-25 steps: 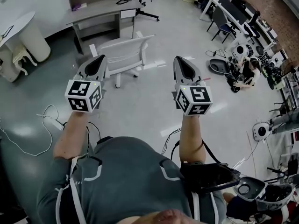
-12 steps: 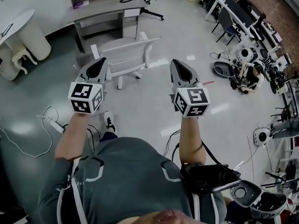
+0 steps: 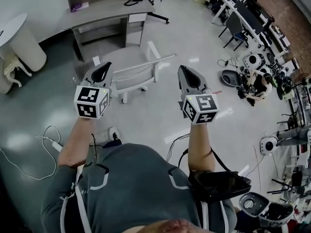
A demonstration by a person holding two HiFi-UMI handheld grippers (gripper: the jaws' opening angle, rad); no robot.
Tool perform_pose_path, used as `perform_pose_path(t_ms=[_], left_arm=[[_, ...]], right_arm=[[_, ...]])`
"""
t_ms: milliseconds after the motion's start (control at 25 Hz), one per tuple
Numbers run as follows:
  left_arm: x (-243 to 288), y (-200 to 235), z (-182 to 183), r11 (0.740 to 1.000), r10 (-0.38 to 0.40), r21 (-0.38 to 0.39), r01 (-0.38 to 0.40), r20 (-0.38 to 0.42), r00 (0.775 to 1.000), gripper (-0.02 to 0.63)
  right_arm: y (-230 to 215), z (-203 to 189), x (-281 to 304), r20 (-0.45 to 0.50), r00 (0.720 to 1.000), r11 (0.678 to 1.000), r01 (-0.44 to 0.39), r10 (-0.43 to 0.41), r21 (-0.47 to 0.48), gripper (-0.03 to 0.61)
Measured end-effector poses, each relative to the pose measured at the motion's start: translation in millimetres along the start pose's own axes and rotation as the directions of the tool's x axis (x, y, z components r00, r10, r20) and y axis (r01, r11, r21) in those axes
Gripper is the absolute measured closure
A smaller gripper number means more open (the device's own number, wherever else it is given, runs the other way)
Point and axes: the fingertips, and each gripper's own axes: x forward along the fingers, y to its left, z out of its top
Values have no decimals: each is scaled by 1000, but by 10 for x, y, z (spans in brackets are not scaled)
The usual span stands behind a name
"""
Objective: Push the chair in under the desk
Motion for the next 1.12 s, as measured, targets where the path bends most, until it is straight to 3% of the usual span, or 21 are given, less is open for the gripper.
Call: perform_pose_path(t_ms=[200,520,680,800,920,1120], left_arm=[[453,408,9,999,-29,23,29,-32,999,601],[868,967,-358,994,-109,11,111,-95,989,600],[1104,1184,-619,991,-126,22,131,-151,980,600],[1301,1104,-790,987,-159,-10,160,-189,969,589],[1484,888,-1045,974,-222,-12,227,-279,934,491],[1743,707,-1487,962,-243,4,274,-451,859,437]], right_arm=[[-97,24,670,-22,1000,999,-8,8,-37,549],[-63,-196,1502,-123,992,997,-12,3,-71,548],[-12,-383,1904,-175,983,995,-62,48,-77,546],[-114,-693,2092,-247,965,990,-115,92,-81,546],[-303,-1017,2224,-316,939,982,-168,134,-84,520],[-518,-1506,2483,-421,871,943,-320,253,-95,451]])
